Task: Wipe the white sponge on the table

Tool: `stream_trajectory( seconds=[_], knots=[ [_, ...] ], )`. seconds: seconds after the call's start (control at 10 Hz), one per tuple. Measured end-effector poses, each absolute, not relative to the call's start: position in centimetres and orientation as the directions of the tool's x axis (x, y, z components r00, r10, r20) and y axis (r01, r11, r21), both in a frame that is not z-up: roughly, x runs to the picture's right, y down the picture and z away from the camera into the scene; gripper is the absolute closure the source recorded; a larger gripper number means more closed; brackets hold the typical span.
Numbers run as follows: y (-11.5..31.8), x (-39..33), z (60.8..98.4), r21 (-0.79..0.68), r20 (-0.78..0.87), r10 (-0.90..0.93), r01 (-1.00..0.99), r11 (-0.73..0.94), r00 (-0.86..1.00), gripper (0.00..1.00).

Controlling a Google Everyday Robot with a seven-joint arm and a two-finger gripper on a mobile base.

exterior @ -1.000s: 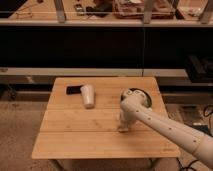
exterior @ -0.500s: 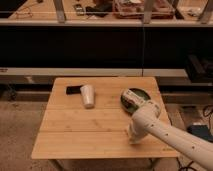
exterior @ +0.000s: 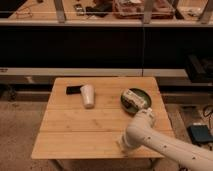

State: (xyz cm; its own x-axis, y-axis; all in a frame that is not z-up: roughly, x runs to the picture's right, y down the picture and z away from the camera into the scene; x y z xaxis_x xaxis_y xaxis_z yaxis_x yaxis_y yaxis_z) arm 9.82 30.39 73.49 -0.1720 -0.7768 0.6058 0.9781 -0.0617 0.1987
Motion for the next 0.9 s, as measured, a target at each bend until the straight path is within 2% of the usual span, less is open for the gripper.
stream_trajectory(
  seconds=[0.5,0.9],
  knots=[
    [31.3,1.9,72.3,0.354,0.573,-0.766,0.931,-0.088,-0.291,1.0],
    [29.1,-2.7,74.6,0.403,0.525,-0.783,0.908,-0.118,-0.334,1.0]
  ],
)
